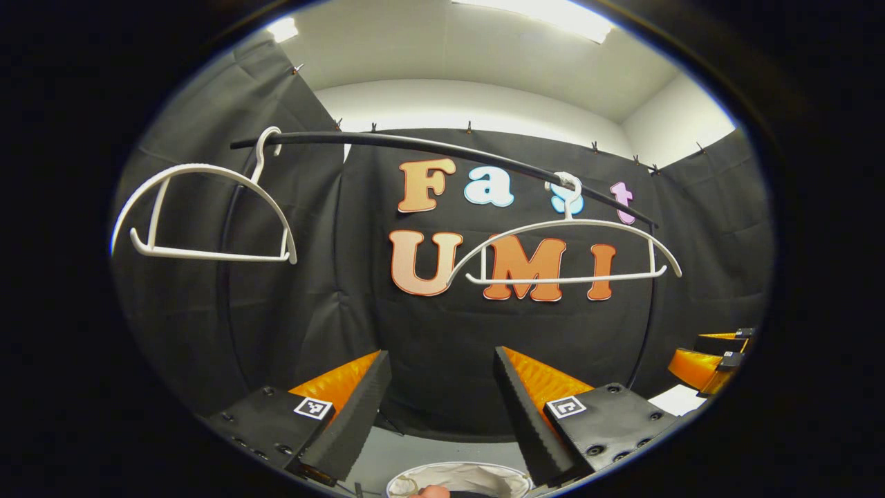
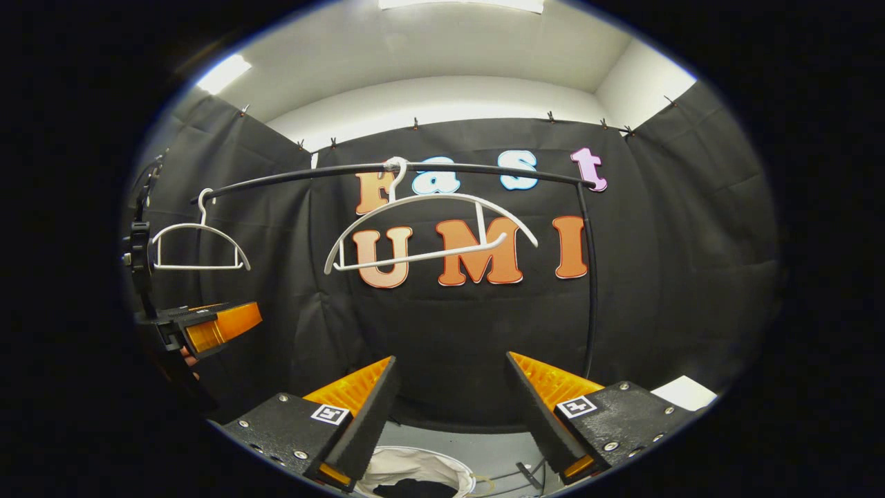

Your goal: Grasp the clothes on the hanger with both hands and then place them into the laundry hamper below.

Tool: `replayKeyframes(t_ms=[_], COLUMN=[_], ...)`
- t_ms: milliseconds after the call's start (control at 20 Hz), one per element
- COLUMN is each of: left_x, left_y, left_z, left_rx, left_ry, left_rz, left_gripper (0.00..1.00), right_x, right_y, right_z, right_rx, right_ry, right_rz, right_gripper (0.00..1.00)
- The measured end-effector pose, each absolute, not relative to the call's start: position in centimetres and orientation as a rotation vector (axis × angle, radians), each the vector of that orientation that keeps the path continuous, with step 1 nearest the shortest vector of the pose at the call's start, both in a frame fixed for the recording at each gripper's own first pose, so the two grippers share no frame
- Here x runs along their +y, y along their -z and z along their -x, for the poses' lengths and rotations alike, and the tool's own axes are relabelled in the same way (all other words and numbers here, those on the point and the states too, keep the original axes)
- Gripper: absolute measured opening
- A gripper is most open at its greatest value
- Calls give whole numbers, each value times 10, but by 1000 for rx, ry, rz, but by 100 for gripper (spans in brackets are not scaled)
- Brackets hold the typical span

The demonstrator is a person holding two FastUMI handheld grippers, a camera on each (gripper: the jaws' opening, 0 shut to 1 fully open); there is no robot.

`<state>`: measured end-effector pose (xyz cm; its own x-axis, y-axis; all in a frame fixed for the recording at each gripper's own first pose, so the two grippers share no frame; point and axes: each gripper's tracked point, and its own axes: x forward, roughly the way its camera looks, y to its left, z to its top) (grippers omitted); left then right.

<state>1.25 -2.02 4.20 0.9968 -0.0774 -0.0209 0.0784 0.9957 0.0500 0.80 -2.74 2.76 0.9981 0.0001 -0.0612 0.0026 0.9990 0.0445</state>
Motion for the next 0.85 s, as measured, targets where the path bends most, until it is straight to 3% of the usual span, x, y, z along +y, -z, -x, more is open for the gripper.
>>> replayKeyframes(t_ms=[100, 150, 200, 300, 350, 400, 450, 750, 850], left_x=[-22, -24, -27, -32, -34, -34, -35, -31, -30], left_y=[-46, -47, -48, -49, -49, -50, -51, -50, -51], left_z=[-12, -12, -13, -13, -13, -12, -12, -9, -7], left_rx=[9, 6, 2, 3, 1, -2, -6, 4, 1], left_ry=[84, 89, 94, 108, 113, 118, 120, 100, 96], left_rz=[-51, -51, -48, -46, -49, -53, -57, -45, -49], left_gripper=[94, 96, 97, 94, 97, 97, 97, 93, 97], right_x=[-29, -28, -28, -28, -28, -29, -31, -27, -26], right_y=[-28, -29, -30, -30, -31, -33, -34, -35, -35], right_z=[-6, -5, -5, -3, -2, -1, -1, -1, -1], right_rx=[60, 58, 56, 55, 53, 48, 46, 47, 47], right_ry=[6, 5, 5, 8, 9, 12, 15, -6, -11], right_rz=[-44, -46, -47, -51, -50, -47, -43, -45, -40], right_gripper=[93, 100, 93, 93, 93, 100, 93, 93, 93])
